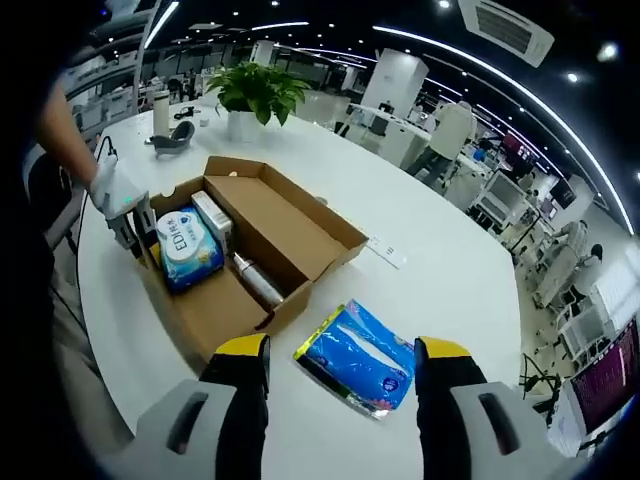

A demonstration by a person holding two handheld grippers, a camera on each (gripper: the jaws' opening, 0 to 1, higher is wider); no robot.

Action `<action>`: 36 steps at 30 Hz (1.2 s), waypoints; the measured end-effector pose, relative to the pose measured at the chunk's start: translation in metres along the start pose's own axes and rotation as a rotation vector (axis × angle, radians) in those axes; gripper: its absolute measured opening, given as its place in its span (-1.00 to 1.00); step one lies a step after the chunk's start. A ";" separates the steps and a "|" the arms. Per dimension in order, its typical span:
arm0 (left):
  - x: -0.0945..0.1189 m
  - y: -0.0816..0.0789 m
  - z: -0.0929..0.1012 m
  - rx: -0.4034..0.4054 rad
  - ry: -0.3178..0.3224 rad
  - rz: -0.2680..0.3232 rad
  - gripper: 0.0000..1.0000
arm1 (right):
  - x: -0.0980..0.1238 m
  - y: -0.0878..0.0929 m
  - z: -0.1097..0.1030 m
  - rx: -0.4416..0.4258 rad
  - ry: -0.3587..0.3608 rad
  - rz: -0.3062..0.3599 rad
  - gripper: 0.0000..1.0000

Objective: Operate the shoe box by opening the lid, removing the specified soft item, and placing it in the target area until the item is outside and the box remains undamaged.

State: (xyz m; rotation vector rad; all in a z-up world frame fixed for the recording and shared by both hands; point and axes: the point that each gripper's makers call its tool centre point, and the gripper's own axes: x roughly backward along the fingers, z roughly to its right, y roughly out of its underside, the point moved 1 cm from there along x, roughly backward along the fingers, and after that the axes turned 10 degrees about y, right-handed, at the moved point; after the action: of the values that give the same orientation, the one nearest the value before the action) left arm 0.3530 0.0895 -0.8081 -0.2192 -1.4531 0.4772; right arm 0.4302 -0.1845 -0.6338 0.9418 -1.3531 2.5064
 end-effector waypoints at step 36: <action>0.000 0.000 0.000 0.001 0.003 0.000 -0.97 | -0.005 -0.042 -0.054 0.145 -0.013 0.092 -0.18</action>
State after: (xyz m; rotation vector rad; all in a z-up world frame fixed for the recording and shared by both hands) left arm 0.3529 0.0897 -0.8085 -0.2195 -1.4503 0.4773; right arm 0.4261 -0.1165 -0.6288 0.9441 -1.2601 2.7026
